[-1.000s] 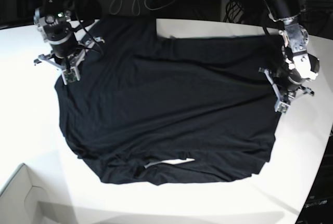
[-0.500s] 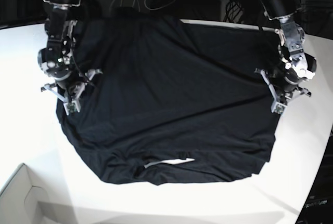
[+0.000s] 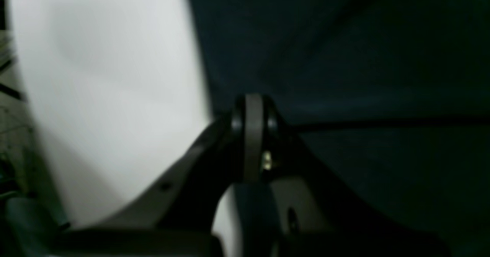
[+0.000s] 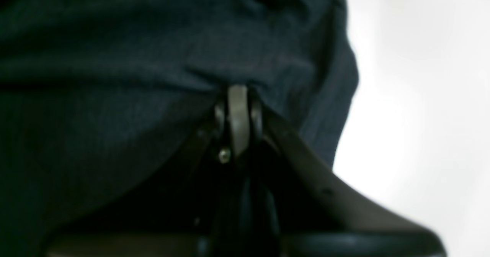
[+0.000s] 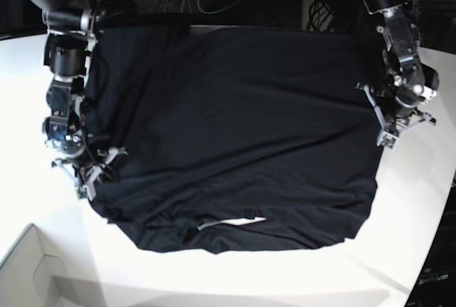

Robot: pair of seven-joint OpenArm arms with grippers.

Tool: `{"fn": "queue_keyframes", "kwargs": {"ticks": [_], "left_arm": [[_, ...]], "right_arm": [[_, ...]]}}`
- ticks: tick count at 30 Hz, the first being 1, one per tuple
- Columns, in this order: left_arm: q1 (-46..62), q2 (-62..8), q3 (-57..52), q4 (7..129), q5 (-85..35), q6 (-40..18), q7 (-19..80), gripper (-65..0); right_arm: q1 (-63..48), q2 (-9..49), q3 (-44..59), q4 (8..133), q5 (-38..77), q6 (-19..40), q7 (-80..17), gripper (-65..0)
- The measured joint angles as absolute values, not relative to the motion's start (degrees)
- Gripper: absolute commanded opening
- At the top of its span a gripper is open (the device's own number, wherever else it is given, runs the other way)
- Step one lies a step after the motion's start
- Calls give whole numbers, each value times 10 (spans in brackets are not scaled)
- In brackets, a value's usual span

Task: Layout the t-shirt on the table in an organized manner, then fold the t-shirt properly
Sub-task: 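Slide both grippers along the shirt sides toward the hem, then grasp the shirt sides with both grippers and pull them outward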

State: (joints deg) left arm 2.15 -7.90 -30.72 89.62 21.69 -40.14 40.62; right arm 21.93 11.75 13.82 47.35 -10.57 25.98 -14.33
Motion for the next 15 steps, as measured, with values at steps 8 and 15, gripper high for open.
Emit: {"fn": "queue_keyframes", "kwargs": {"ticks": [8,15], "left_arm": [[126,-63,-309,943,216,-401,415,-650],[98,-69,-314,828,156,-370,264,-650]], "right_arm": [[310,136,138,341,-116,257,-99,-650],[309,135,138,350,-118,257,-106,-650]]}}
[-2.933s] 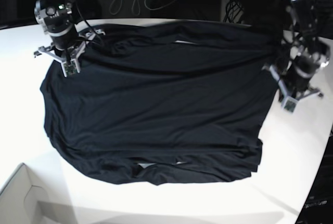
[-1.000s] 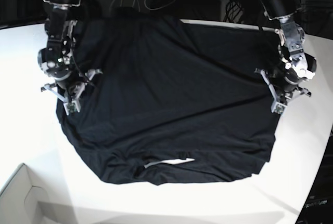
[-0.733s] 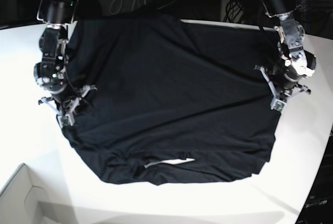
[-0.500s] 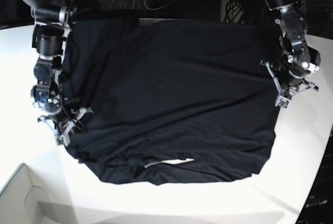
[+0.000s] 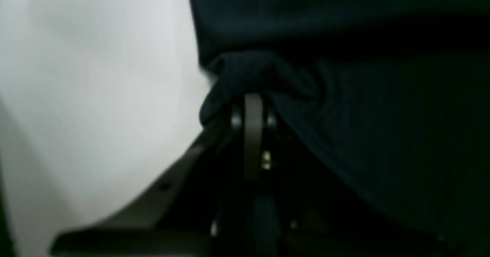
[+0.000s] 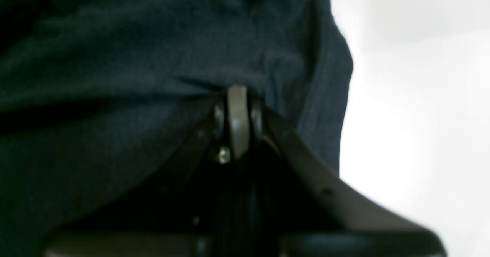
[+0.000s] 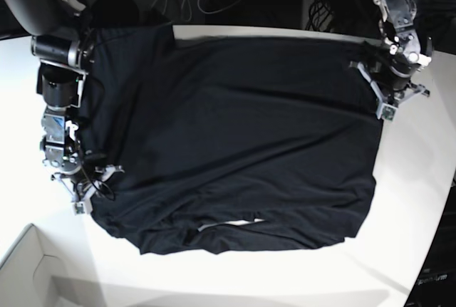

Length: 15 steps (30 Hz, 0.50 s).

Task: Layout the t-shirt on the table in an organized manner, then fold the t-shirt properly
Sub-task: 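Grasp the shirt sides with both grippers and pull them outward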

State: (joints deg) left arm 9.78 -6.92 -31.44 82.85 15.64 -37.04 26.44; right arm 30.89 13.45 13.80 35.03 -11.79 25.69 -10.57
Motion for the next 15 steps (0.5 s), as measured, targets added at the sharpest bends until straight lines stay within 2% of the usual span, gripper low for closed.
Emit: {"fn": "queue_keyframes", "kwargs": {"ticks": [3,5,12,15], "left_arm": [[65,-70,-315,801,154,-374,265,-650],[38,-73,-309,783,157,-376,276,-650],[-45,-89,-305,704,156,-388,285,-650],[-70,-95,-304,675,155,-389,284,-650]], "right_arm": [[273,130,138,425,-123,257,-146,-650],[221,127,138,528,-133,260,-200,-650],[62,99,141,868,-120,261,-293,-650],[3,81,139,962,-118,261,-337,-650]]}}
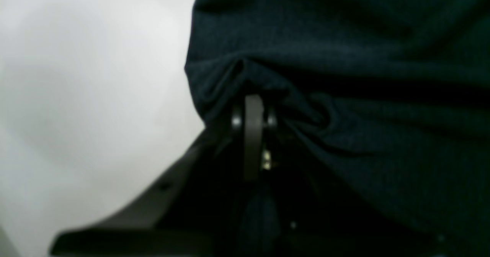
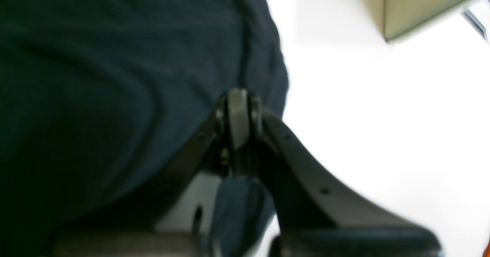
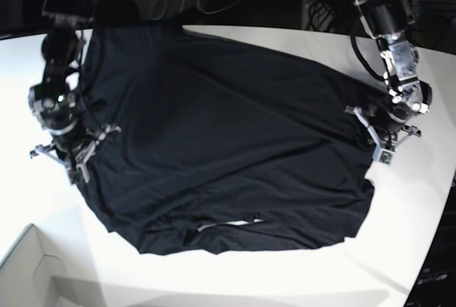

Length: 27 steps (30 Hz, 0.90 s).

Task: Layout the t-shirt on the table in an organized manner, then fold the t-shirt properly
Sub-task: 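Grasp the shirt sides with both grippers and pull them outward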

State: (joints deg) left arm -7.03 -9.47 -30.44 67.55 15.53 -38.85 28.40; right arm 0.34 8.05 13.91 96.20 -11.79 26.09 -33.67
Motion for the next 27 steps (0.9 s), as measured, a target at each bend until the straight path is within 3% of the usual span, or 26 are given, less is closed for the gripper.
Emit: {"fn": "queue_keyframes", "kwargs": {"ticks": [7,12,21,27], "left_arm": [[-85,-103,-305,649,149,-389,273,-650],[-86,-103,-306,648,146,-390,271,-650],[-84,-106,-308,645,139,-390,269,-650],[-85,-103,-310,645,140,-388,269,-650]], "right_arm": [[-159,31,140,1031,-125,262,-393,-650],[-197,8,138,1050,-122,262,-390,-650],[-90,34,141,899,-107,258,-345,-650],[8,56,141,761,-98,255,-246,-650]]}}
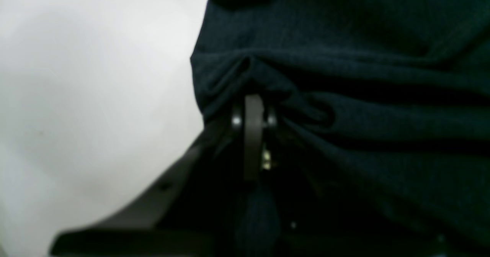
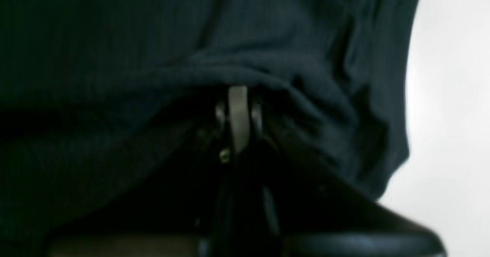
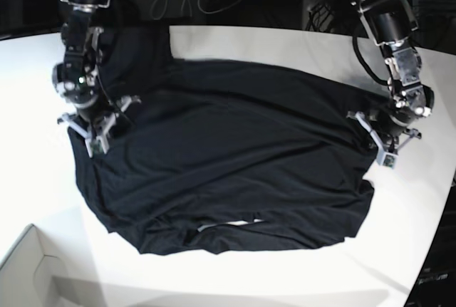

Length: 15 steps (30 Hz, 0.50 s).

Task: Layout the t-shirt on the table in an organized manner, then fold the t-shirt properly
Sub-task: 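Grasp the shirt sides with both grippers and pull them outward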

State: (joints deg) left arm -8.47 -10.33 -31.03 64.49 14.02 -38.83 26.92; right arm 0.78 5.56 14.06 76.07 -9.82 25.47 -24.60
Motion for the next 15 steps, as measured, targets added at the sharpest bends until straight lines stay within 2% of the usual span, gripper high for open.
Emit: {"fn": "queue_keyframes", "kwargs": {"ticks": [4,11,15], "left_arm": [[-91,-98,-312,637,140,-387,267,-650],[-143,-99,-313,530,135,-382,171,-650],[-174,-100,-312,487,133,-373,158,-650]], "right_arm": [[90,80,140,653,-93,257,-214,-650],[205,116,142,495,-98,260,-171,-650],[263,133,141,418,-105,260,-152,-650]]}}
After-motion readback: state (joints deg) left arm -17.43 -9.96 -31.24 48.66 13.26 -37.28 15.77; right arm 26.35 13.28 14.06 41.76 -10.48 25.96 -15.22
